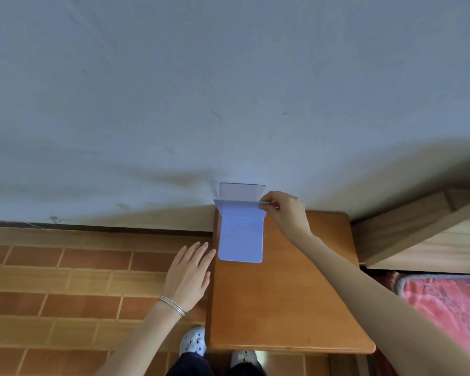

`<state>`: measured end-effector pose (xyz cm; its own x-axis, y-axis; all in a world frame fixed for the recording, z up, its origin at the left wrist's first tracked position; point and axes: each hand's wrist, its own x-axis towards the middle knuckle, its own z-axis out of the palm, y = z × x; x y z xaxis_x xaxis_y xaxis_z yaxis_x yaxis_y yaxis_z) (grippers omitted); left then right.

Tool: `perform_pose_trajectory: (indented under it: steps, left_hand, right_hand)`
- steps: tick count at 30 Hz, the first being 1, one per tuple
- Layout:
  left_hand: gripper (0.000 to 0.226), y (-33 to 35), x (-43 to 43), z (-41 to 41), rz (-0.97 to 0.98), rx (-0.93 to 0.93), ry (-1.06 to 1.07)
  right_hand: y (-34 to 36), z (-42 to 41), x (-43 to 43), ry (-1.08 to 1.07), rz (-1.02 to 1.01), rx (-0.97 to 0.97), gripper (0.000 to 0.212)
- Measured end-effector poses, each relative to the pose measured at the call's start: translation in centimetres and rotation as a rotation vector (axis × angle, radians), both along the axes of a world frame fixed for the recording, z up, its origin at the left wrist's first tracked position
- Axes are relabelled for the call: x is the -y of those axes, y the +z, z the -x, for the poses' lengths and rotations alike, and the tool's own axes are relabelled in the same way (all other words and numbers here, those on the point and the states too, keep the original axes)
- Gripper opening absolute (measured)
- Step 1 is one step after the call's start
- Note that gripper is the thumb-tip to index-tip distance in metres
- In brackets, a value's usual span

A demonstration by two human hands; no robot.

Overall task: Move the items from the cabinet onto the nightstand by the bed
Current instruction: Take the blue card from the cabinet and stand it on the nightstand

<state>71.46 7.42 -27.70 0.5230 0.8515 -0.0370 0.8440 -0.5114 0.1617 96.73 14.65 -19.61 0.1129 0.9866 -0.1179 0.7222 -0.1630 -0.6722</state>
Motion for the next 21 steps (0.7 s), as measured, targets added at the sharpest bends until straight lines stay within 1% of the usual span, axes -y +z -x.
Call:
perform_pose_trajectory:
  steps: [3,6,11,12,14,15,16,18,19,21]
  left_hand:
    - [0.051,-3.5,-1.7,-0.5,-0.021,0.011,-0.017]
    - [0.050,-6.5,-2.5,-0.9,-0.017,0.014,-0.013]
    - [0.052,-9.5,-2.5,-1.5,-0.007,0.032,-0.011]
    - [0.052,-9.9,-2.3,-1.6,-0.003,0.035,-0.010]
    - [0.053,-10.7,-2.0,-1.8,0.004,0.041,-0.006]
    - [0.054,-11.0,-1.9,-1.9,0.002,0.047,-0.004]
    - [0.054,-11.4,-1.9,-1.9,-0.002,0.053,-0.005]
    - [0.054,-12.0,-1.8,-2.0,-0.011,0.056,-0.015]
    - [0.055,-12.4,-1.7,-2.0,-0.019,0.055,-0.022]
    - [0.055,-13.1,-1.8,-1.9,-0.028,0.060,-0.025]
  right_hand:
    - [-3.7,-0.3,-1.2,-0.067,-0.005,-0.032,0.010]
    - [-6.3,-0.6,-2.0,-0.127,-0.018,-0.090,0.009]
    - [-7.8,-0.6,-2.5,-0.228,-0.079,-0.233,0.010]
    - [-7.7,-0.4,-2.2,-0.259,-0.095,-0.282,0.015]
    - [-8.0,-0.1,-0.5,-0.343,-0.126,-0.361,0.031]
    - [-8.5,0.1,0.7,-0.371,-0.165,-0.345,0.036]
    - [-9.3,0.4,2.1,-0.366,-0.219,-0.299,0.036]
    - [-12.0,1.0,5.3,-0.229,-0.285,-0.168,0.028]
    - [-13.7,1.4,6.8,-0.123,-0.261,-0.098,0.025]
    - [-17.2,1.9,9.2,0.088,-0.121,0.030,0.030]
